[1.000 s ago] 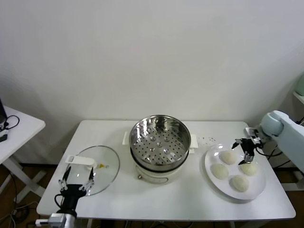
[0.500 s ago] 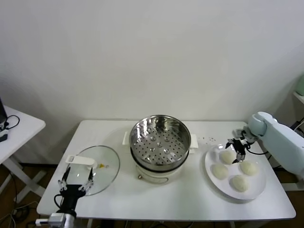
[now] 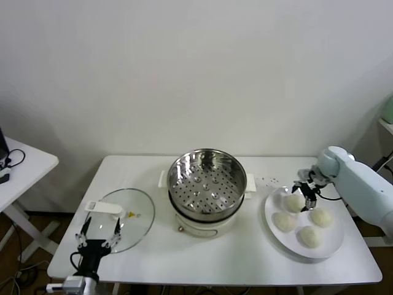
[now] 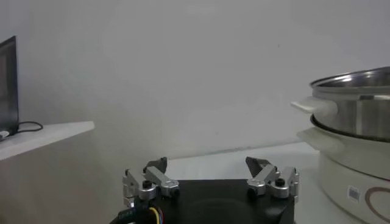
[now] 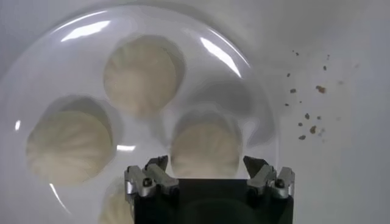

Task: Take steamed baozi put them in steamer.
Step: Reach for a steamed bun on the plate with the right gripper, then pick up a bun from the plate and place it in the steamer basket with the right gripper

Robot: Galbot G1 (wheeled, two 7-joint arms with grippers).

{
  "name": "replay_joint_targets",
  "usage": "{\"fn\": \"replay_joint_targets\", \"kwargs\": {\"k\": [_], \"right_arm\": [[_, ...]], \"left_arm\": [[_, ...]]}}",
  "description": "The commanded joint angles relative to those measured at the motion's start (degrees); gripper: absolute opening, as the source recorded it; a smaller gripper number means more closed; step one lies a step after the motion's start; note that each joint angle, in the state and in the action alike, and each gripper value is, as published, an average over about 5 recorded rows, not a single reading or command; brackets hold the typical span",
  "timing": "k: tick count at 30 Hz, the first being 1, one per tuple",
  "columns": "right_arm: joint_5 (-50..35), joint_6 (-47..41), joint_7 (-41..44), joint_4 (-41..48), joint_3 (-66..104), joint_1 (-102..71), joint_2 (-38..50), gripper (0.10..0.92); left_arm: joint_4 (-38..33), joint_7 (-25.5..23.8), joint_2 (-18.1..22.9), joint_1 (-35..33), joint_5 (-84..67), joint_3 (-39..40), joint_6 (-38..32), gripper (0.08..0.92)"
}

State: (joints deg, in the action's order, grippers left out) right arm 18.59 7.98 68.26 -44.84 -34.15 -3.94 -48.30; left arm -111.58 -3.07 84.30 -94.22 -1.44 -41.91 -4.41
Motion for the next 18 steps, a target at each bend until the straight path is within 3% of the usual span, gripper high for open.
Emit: {"fn": "replay_joint_targets", "kwargs": {"k": [1, 5, 12, 18], "right_arm": [[1.3, 0.3, 0.0, 0.8, 0.7, -0.3, -0.7, 0.823], [1.3, 0.3, 0.1, 0.8, 0.9, -0.4, -0.8, 0.791], [1.2, 0.2, 0.3, 0.7, 1.2, -0.5, -0.8, 0.646], [0.7, 0.2, 0.6, -0.7, 1.3, 0.1, 0.1, 0.636]], "left_arm": [[0.0, 0.0, 0.0, -0.1, -0.1, -0.1, 0.0, 0.823], [0.0, 0.1, 0.1, -0.2, -0.1, -0.1, 0.0, 0.823], [0.0, 0.1, 0.2, -0.2, -0.2, -0.2, -0.1, 0.823], [0.0, 0.2, 0.2, -0.4, -0.3, -0.3, -0.2, 0.823]]}}
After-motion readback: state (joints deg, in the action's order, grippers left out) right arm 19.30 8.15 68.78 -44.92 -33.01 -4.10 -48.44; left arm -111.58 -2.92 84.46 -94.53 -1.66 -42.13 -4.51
